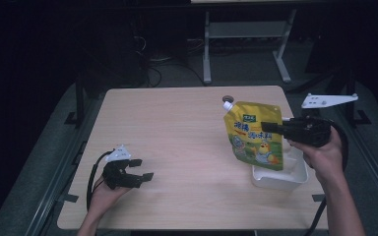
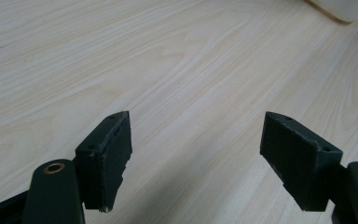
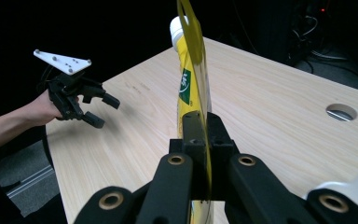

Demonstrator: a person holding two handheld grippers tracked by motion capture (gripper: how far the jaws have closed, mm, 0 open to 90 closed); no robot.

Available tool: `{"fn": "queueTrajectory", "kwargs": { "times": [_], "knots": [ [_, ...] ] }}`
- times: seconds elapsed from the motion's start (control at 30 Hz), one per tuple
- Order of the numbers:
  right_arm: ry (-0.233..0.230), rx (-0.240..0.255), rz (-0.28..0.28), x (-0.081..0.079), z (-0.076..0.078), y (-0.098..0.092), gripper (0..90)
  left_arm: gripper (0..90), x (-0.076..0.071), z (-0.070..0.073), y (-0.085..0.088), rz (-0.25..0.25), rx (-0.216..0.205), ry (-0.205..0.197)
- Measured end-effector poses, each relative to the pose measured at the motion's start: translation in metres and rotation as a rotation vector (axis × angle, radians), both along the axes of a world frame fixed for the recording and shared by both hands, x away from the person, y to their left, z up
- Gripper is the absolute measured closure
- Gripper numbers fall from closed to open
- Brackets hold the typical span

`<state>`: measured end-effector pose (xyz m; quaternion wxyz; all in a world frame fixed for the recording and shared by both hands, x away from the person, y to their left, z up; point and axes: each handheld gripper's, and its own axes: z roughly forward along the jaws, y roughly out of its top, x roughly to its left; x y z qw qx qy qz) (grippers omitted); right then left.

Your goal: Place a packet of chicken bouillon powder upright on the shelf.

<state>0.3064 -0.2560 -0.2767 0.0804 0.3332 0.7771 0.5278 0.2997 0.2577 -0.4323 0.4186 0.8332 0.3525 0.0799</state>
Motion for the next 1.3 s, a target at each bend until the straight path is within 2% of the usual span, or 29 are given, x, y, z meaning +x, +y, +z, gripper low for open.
{"fn": "queueTrajectory", "kwargs": {
  "times": [0.43, 0.53, 0.73, 1.03, 1.3],
  "knots": [
    [0.004, 0.000, -0.051, -0.006, -0.003, -0.026, 89.3, 23.9, 0.001, -0.002, -0.002, -0.002, 0.016, 0.007],
    [0.003, 0.001, -0.058, -0.008, -0.004, -0.031, 89.3, 23.9, 0.001, -0.001, -0.002, 0.004, 0.024, -0.010],
    [0.007, -0.003, -0.078, -0.011, -0.006, -0.040, 89.3, 24.0, 0.000, 0.000, -0.001, 0.014, 0.004, -0.022],
    [0.029, -0.003, -0.089, -0.012, -0.019, -0.049, 89.2, 23.9, 0.000, -0.001, -0.003, 0.008, 0.016, -0.018],
    [0.045, 0.007, -0.092, -0.007, -0.032, -0.049, 89.2, 24.0, 0.000, 0.000, -0.002, 0.012, 0.011, -0.020]
  ]
}}
